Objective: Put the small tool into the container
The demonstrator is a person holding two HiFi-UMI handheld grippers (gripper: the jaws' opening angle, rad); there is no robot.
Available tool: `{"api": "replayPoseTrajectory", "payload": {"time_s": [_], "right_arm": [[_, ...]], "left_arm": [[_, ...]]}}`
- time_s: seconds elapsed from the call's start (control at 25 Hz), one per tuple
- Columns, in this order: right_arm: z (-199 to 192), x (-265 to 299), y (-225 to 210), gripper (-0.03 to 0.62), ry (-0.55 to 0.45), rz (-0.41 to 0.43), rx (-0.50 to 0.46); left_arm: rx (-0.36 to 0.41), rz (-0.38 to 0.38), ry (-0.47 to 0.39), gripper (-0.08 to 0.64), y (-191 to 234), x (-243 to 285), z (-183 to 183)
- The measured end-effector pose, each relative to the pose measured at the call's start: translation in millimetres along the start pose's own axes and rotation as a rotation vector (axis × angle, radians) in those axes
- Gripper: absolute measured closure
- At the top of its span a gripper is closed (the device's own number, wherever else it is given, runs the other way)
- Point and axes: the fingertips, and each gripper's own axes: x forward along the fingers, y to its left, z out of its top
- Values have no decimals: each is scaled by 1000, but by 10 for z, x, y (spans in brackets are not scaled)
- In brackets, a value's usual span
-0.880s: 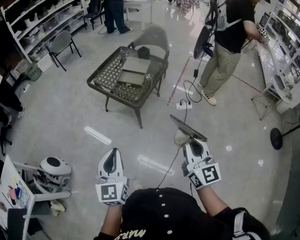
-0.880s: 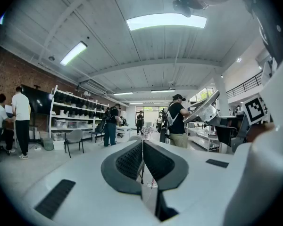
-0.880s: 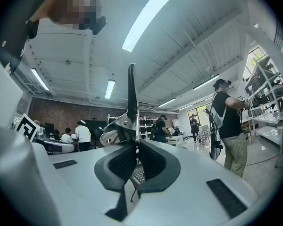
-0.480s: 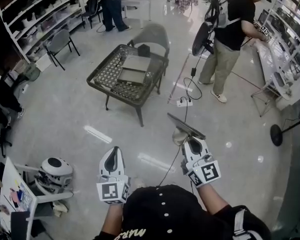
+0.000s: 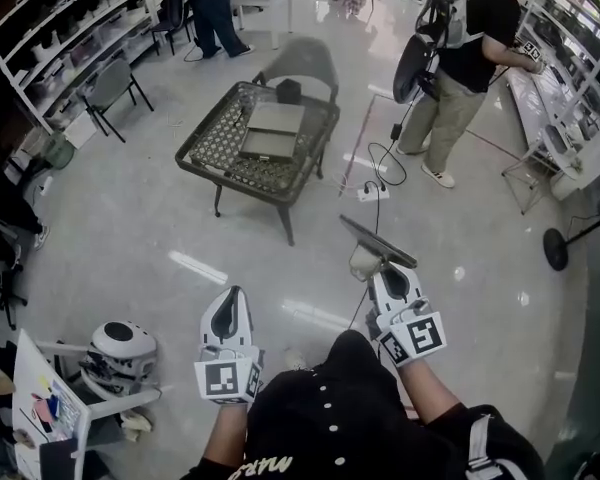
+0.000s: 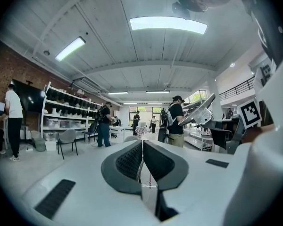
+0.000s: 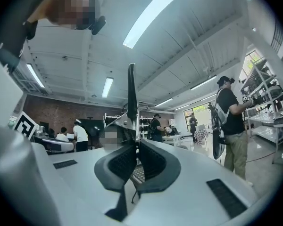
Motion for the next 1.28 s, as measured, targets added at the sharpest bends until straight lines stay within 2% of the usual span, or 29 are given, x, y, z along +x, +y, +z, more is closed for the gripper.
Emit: {"api": "replayPoseTrajectory", "payload": {"time_s": [0.24, 0.56, 1.28], "right_arm": [[-12, 11, 124, 577, 3, -29, -8], [-39, 210, 77, 577, -6, -36, -9], [-128, 1102, -589, 577, 0, -11, 22]], "left_arm": [[-5, -24, 4, 528, 198, -19, -30], [-11, -24, 3, 528, 281, 120, -45], [-11, 8, 15, 528, 421, 1126, 62]]}}
